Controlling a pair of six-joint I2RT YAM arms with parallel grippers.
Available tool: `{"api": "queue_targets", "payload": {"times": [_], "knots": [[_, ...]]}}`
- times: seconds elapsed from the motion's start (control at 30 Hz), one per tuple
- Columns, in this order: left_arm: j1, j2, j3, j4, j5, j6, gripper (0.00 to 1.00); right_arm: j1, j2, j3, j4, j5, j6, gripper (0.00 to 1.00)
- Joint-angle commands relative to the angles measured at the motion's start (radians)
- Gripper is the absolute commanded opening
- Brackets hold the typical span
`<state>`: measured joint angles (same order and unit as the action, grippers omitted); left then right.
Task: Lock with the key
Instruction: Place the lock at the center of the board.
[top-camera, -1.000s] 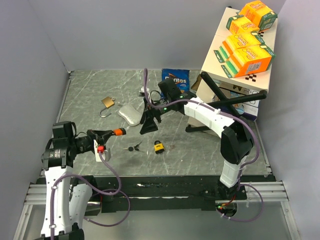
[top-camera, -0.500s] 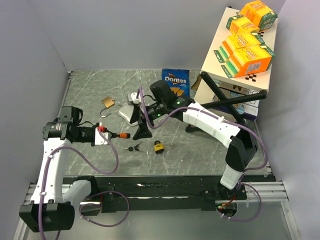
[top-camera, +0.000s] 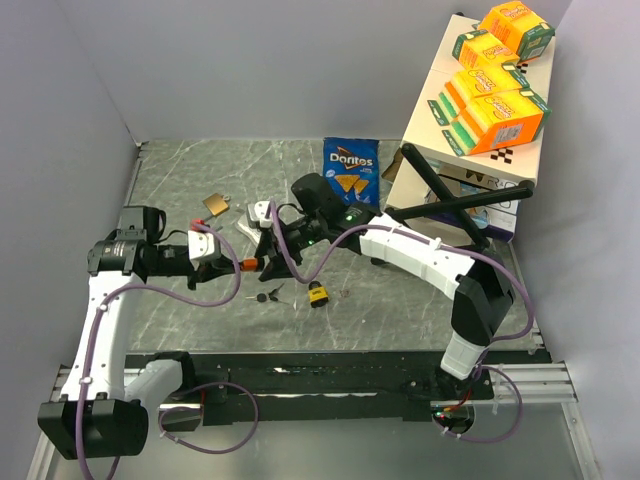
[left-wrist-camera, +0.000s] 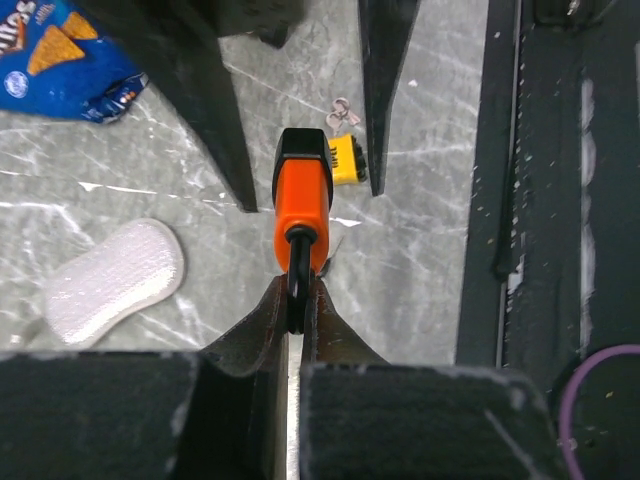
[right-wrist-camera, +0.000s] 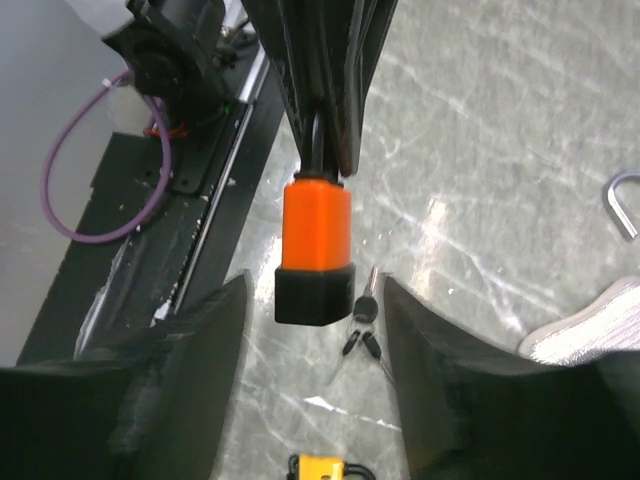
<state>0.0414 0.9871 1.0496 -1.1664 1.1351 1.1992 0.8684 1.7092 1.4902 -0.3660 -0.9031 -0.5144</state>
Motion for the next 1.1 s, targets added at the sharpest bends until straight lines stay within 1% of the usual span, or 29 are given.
{"api": "queue_targets", "payload": {"times": [0.0, 0.03, 0.1, 0.13, 0.2, 0.23, 0.27, 0.3, 0.37, 0.4, 0.43, 0.5, 0.53, 0.57, 0.63, 0.7, 0.77, 0.8, 0.83, 0.87, 0.9, 0.93, 0.97, 1.0, 1.03, 1.07], "knots": [[-0.003, 0.008, 0.043, 0.033, 0.103, -0.069, 0.01, 0.011, -0.063, -0.013, 0.027, 0.013, -0.038, 0.54], [-0.003, 0.012, 0.04, 0.048, 0.109, -0.091, 0.01, 0.012, -0.06, -0.01, 0.025, 0.015, -0.041, 0.46], [-0.003, 0.008, 0.035, 0.062, 0.109, -0.11, 0.01, 0.012, -0.057, -0.007, 0.024, 0.017, -0.035, 0.42], [-0.003, 0.008, 0.035, 0.065, 0.107, -0.112, 0.01, 0.012, -0.057, -0.005, 0.029, 0.015, -0.032, 0.42], [-0.003, 0.005, 0.027, 0.068, 0.103, -0.113, 0.01, 0.014, -0.059, -0.007, 0.038, 0.012, -0.019, 0.49], [-0.003, 0.004, 0.026, 0.065, 0.101, -0.113, 0.01, 0.014, -0.059, -0.004, 0.039, 0.009, -0.016, 0.58], [-0.003, 0.004, 0.024, 0.059, 0.098, -0.11, 0.01, 0.014, -0.059, -0.002, 0.039, 0.007, -0.013, 0.62], [-0.003, 0.005, 0.023, 0.051, 0.097, -0.104, 0.01, 0.014, -0.056, 0.002, 0.039, 0.009, -0.012, 0.64], [-0.003, 0.015, 0.024, 0.031, 0.094, -0.09, 0.01, 0.014, -0.054, 0.007, 0.039, 0.009, -0.01, 0.63], [-0.005, 0.015, 0.024, 0.025, 0.091, -0.084, 0.01, 0.015, -0.049, 0.015, 0.036, 0.009, -0.012, 0.61], [-0.003, 0.018, 0.023, 0.019, 0.089, -0.076, 0.01, 0.017, -0.048, 0.018, 0.032, 0.009, -0.013, 0.56], [-0.003, 0.022, 0.023, 0.014, 0.089, -0.081, 0.01, 0.017, -0.045, 0.024, 0.03, 0.009, -0.015, 0.5], [-0.003, 0.024, 0.021, 0.02, 0.088, -0.092, 0.01, 0.017, -0.043, 0.025, 0.029, 0.006, -0.015, 0.43], [-0.003, 0.022, 0.017, 0.028, 0.089, -0.105, 0.01, 0.017, -0.043, 0.025, 0.03, 0.004, -0.015, 0.4], [-0.003, 0.021, 0.013, 0.06, 0.078, -0.156, 0.01, 0.017, -0.04, 0.03, 0.033, 0.004, -0.007, 0.36], [-0.003, 0.022, 0.012, 0.074, 0.072, -0.19, 0.01, 0.017, -0.034, 0.042, 0.033, 0.004, 0.001, 0.35], [-0.003, 0.024, 0.015, 0.076, 0.06, -0.199, 0.01, 0.017, -0.028, 0.047, 0.035, 0.001, 0.007, 0.25], [-0.003, 0.025, 0.015, 0.077, 0.058, -0.213, 0.02, 0.015, -0.026, 0.051, 0.036, 0.0, 0.008, 0.12], [-0.003, 0.028, 0.018, 0.085, 0.054, -0.226, 0.06, 0.018, -0.025, 0.054, 0.041, -0.002, 0.02, 0.05], [-0.003, 0.03, 0.02, 0.102, 0.052, -0.254, 0.18, 0.017, -0.02, 0.058, 0.051, 0.0, 0.03, 0.0], [0.002, 0.031, 0.02, 0.173, 0.051, -0.368, 0.26, 0.015, -0.019, 0.059, 0.055, -0.003, 0.049, 0.0], [0.009, 0.031, 0.015, 0.206, 0.051, -0.435, 0.47, 0.012, -0.016, 0.058, 0.062, -0.002, 0.062, 0.0], [0.023, 0.03, 0.012, 0.235, 0.058, -0.549, 0.57, 0.008, -0.014, 0.061, 0.081, -0.002, 0.077, 0.0], [0.069, 0.028, 0.004, 0.272, 0.074, -0.608, 0.71, -0.003, -0.014, 0.062, 0.094, 0.0, 0.115, 0.0], [0.095, 0.025, -0.017, 0.356, 0.09, -0.677, 0.86, -0.012, -0.013, 0.064, 0.111, 0.003, 0.137, 0.0], [0.121, 0.022, -0.028, 0.426, 0.107, -0.854, 0.91, -0.02, -0.013, 0.068, 0.131, 0.025, 0.163, 0.0]]}}
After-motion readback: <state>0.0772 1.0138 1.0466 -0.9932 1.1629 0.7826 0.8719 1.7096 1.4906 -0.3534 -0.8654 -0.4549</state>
